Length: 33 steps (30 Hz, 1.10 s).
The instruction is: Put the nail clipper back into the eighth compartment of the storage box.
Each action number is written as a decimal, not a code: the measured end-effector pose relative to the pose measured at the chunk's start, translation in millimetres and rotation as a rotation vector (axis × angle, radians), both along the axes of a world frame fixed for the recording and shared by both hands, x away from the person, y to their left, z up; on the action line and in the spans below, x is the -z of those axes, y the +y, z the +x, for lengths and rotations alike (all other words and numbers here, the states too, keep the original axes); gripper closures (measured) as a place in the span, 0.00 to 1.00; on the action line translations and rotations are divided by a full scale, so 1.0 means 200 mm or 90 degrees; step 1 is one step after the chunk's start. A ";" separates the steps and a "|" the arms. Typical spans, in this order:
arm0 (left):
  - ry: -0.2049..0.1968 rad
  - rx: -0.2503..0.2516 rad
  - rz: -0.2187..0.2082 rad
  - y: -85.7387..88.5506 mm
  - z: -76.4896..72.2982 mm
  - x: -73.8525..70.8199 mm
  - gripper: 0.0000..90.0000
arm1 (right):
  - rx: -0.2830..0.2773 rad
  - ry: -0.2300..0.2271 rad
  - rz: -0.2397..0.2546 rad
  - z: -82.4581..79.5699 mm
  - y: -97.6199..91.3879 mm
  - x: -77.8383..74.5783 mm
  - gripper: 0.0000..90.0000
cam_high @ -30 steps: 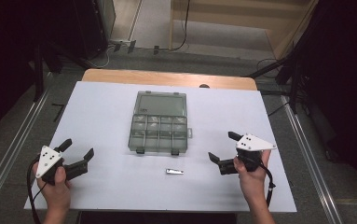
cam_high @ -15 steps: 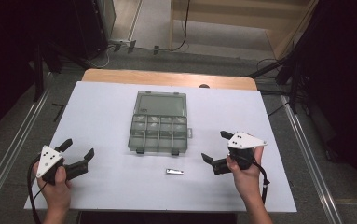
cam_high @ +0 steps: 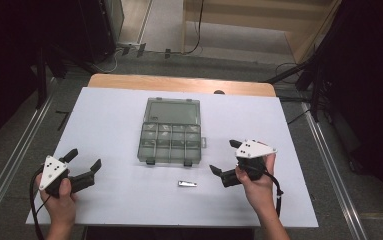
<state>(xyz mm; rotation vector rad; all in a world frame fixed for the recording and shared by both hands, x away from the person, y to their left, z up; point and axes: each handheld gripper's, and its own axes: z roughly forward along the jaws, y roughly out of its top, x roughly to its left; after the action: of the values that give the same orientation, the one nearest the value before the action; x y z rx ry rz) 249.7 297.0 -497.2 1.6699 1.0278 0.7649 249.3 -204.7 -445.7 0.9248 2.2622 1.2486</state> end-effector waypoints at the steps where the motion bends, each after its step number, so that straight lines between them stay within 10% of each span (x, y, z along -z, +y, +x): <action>1: 0.000 0.000 0.000 0.00 0.00 0.00 0.15 | -0.003 -0.001 -0.001 0.00 0.00 0.00 0.00; 33: 0.002 0.005 0.003 0.00 0.00 0.00 0.15 | -0.049 0.018 -0.038 0.05 0.18 0.00 0.00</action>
<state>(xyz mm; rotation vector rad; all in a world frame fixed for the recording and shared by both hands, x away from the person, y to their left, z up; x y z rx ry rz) 250.5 296.4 -497.5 1.6793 1.0221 0.7608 259.2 -167.9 -446.6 0.8472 2.3636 1.1996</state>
